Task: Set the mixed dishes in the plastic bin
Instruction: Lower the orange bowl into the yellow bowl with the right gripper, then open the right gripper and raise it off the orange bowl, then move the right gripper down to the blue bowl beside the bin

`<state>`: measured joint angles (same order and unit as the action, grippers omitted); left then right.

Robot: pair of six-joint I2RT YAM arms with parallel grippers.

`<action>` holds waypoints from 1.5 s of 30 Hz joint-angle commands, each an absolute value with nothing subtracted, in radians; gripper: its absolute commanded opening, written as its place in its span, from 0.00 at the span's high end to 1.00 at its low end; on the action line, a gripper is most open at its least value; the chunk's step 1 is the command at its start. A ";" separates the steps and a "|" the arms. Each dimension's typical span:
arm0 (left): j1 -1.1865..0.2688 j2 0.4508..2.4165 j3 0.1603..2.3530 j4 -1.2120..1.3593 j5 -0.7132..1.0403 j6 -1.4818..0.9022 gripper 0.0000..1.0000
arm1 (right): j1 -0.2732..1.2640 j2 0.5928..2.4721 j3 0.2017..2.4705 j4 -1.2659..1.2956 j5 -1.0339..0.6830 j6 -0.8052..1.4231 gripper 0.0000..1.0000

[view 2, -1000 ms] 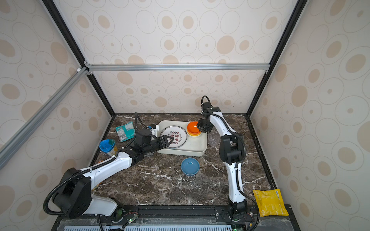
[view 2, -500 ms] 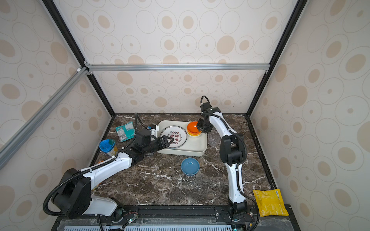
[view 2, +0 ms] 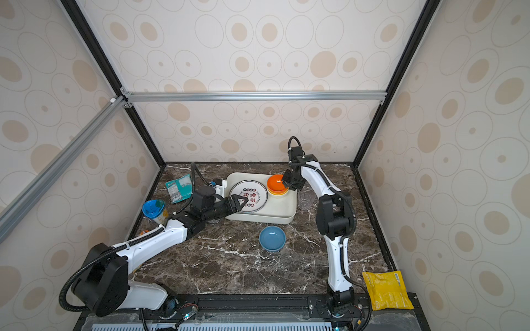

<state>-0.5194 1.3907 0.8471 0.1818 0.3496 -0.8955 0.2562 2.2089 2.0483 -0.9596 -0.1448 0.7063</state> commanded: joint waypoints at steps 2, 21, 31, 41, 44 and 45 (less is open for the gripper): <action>-0.512 1.376 0.847 0.209 0.350 -0.910 0.33 | 0.260 2.145 2.040 -0.992 -0.133 0.701 0.77; -0.520 1.360 0.882 0.149 0.388 -0.870 0.34 | 0.260 1.668 1.495 -0.771 -0.271 0.607 0.68; -0.579 1.388 0.893 0.075 0.459 -0.825 0.34 | 0.262 1.454 1.213 -0.784 -0.388 0.518 0.64; -0.639 1.428 0.870 -0.019 0.480 -0.748 0.34 | 0.334 1.384 0.990 -0.758 -0.398 0.472 0.63; -0.653 1.430 0.857 -0.025 0.476 -0.739 0.34 | 0.371 1.405 0.954 -0.730 -0.378 0.491 0.63; -0.656 1.430 0.848 -0.019 0.446 -0.741 0.34 | 0.380 1.415 0.941 -0.713 -0.377 0.499 0.63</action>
<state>-0.6430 1.4281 0.8509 0.0086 0.4744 -0.7826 0.3565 1.3991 0.9653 -0.7528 -0.3885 0.4973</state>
